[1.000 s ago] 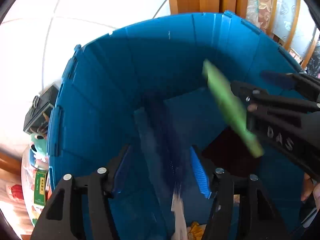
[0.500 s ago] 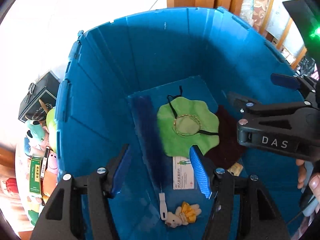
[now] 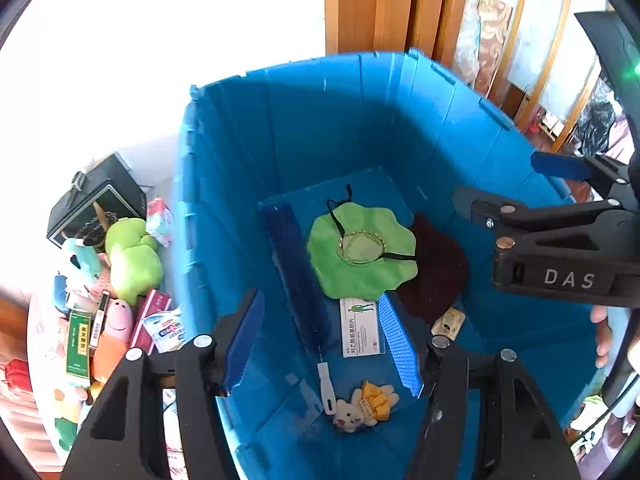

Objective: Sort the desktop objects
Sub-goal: 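Move both tools back over the heap toward the tissue pack and floss box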

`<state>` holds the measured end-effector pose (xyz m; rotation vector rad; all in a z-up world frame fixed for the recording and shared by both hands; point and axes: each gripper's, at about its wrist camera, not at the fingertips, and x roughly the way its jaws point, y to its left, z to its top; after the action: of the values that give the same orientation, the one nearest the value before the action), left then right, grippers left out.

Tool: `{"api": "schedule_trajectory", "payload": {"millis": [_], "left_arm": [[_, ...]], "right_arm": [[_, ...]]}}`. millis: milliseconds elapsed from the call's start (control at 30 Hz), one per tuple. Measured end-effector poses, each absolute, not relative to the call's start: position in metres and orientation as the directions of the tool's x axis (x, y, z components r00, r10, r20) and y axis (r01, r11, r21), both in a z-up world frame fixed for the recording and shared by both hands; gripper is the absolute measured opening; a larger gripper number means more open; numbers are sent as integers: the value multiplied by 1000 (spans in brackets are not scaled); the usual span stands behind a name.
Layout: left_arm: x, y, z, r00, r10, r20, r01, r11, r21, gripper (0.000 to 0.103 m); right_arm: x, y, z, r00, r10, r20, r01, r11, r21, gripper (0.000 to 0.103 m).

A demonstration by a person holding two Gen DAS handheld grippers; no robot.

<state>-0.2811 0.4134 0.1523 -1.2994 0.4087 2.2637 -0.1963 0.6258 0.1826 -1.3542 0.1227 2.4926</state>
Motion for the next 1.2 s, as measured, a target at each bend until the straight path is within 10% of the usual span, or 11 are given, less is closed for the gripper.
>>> {"api": "schedule_trajectory", "payload": {"millis": [600, 1200], "left_arm": [[-238, 244, 191, -625, 237, -744, -397, -917, 42, 59], [-177, 48, 85, -781, 2, -625, -19, -1000, 19, 59]], "right_arm": [[-185, 457, 226, -692, -7, -722, -66, -995, 73, 103], [-153, 289, 152, -770, -134, -624, 114, -991, 72, 103]]}}
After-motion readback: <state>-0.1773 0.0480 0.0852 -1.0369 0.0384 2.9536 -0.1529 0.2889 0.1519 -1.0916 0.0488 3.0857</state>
